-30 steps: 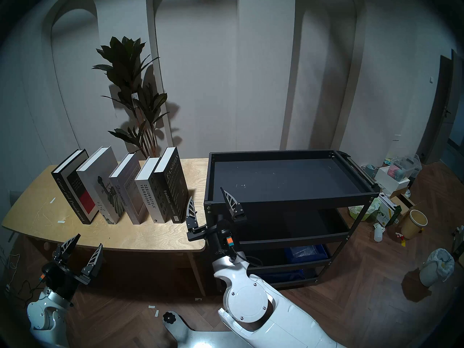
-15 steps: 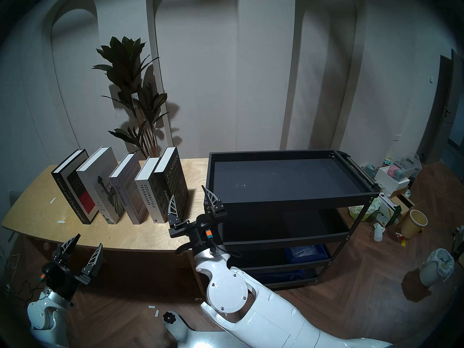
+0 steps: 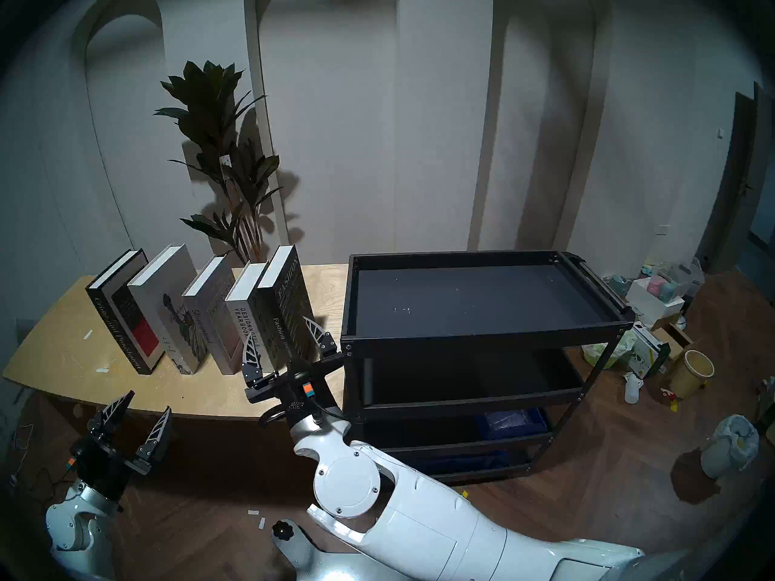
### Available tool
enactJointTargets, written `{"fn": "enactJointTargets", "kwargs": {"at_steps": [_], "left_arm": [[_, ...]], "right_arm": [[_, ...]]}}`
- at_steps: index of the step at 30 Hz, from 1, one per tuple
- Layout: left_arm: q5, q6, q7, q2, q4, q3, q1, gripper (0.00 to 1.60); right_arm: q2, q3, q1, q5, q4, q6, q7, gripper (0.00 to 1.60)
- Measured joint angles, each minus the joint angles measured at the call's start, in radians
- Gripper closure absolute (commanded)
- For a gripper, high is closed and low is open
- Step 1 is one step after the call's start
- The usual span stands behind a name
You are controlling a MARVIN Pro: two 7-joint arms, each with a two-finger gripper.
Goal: Move the books from the display table onto the shelf, standing them upright with spines facing out and tallest at one end
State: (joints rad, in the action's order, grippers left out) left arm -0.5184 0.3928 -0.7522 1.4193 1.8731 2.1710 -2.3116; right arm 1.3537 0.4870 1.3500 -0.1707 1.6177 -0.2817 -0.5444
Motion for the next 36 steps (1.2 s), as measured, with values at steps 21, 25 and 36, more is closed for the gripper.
{"fn": "enactJointTargets", "kwargs": {"at_steps": [21, 25, 36], "left_arm": [[0.0, 0.0, -0.002, 0.0, -0.002, 0.0, 0.003, 0.0], [0.0, 0.0, -0.002, 0.0, -0.002, 0.0, 0.003, 0.0], [0.0, 0.0, -0.004, 0.0, -0.003, 0.0, 0.004, 0.0]], "right_arm": [[0.043, -0.194, -0.141, -0.096, -0.102, -0.028, -0.135, 0.0], [0.042, -0.227, -0.159, -0.109, -0.095, -0.041, -0.162, 0.0], [0.036, -0.3, -0.208, -0.148, -0.074, -0.087, -0.271, 0.0]]}}
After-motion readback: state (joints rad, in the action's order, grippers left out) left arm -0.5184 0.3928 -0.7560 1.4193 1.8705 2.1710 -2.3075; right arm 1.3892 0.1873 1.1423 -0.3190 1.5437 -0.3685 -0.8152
